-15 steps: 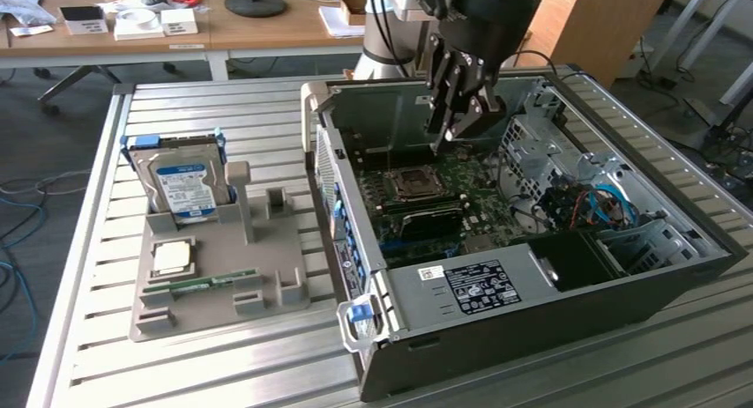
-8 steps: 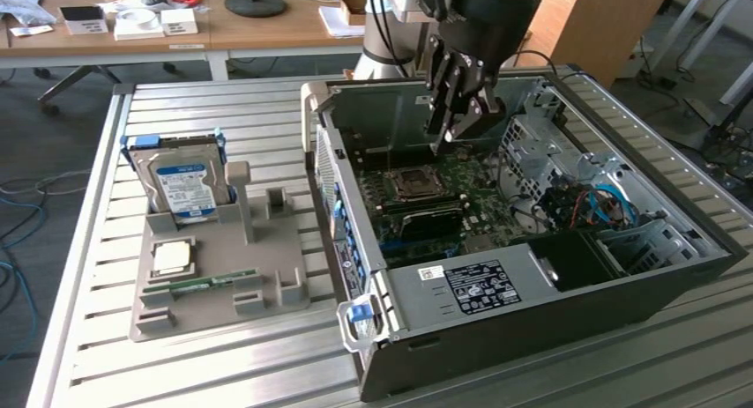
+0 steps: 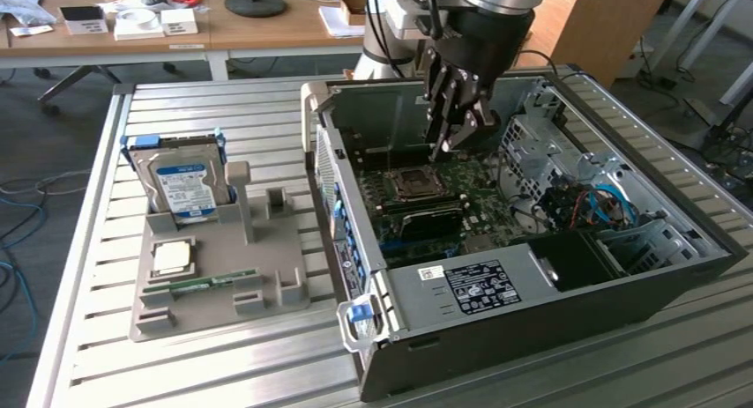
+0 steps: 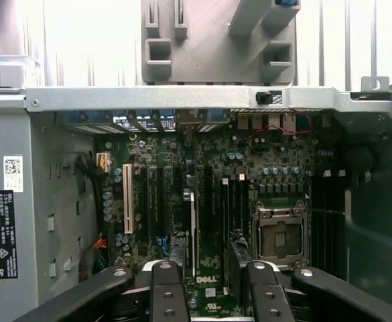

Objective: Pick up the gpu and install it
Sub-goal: 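Insert the gpu into the slot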

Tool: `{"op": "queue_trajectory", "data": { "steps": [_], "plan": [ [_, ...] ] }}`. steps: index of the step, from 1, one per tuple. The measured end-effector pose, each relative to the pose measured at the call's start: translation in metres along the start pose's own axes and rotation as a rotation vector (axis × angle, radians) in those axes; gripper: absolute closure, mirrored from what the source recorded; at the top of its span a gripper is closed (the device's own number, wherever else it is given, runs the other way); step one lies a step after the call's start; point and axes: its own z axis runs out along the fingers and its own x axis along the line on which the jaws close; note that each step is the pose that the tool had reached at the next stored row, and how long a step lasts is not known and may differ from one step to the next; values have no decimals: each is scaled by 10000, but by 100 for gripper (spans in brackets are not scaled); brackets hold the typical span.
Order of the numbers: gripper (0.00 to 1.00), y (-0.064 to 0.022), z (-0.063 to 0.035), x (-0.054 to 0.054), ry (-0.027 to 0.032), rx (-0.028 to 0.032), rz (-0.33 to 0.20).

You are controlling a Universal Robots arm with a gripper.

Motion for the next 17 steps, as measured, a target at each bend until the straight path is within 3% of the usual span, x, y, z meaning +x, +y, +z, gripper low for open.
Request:
{"op": "queue_trajectory", "data": {
  "steps": [6,13,17],
  "plan": [
    [60,-4,103,7,-1,3,0],
    [60,-51,111,5,0,2,-1],
    [60,-58,172,7,1,1,-4]
  ]
}}
